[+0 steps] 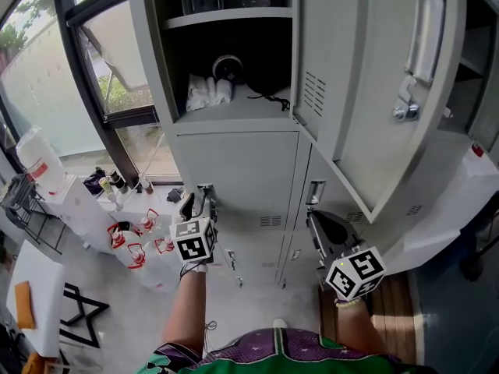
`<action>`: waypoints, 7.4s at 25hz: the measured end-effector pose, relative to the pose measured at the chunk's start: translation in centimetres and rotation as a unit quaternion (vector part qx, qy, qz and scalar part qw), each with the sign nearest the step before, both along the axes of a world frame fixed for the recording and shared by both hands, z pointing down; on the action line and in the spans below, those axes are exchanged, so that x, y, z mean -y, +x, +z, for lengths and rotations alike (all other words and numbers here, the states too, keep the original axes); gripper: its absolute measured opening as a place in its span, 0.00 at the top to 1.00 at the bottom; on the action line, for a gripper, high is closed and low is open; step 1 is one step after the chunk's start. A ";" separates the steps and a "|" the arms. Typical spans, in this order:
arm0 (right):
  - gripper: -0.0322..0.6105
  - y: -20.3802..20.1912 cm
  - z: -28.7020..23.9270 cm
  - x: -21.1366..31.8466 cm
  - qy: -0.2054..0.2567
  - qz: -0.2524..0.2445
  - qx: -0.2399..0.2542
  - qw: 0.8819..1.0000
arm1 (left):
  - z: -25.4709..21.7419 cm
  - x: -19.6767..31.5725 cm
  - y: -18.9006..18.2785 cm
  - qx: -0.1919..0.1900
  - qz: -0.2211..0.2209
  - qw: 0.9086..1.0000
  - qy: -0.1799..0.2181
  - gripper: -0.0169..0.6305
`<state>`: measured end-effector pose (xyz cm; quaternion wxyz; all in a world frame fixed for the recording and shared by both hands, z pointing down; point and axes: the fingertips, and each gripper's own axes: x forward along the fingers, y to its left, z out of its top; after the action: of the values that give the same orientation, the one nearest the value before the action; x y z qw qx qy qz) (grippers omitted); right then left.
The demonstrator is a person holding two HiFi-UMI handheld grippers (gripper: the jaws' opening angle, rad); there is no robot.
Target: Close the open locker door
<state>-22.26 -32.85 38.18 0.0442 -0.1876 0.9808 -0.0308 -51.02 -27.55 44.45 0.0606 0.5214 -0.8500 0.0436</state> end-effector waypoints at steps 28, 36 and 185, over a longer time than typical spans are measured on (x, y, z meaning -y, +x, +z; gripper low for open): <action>0.94 3.3 0.1 -1.7 -0.003 0.038 -0.010 0.999 | -0.7 -2.0 0.9 -0.004 0.001 1.000 0.020 0.62; 0.94 4.5 0.1 -4.4 -0.003 0.036 -0.014 0.999 | -1.2 -4.7 2.7 0.000 0.005 1.000 0.029 0.62; 0.65 5.7 -22.8 -11.2 0.156 -0.166 0.108 0.968 | -14.3 -22.7 21.7 0.079 0.076 0.981 0.157 0.94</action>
<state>-16.57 -21.61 15.35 0.1728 -0.0080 0.9803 0.0955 -29.35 -4.84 30.12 -0.0931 0.5822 -0.8065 -0.0446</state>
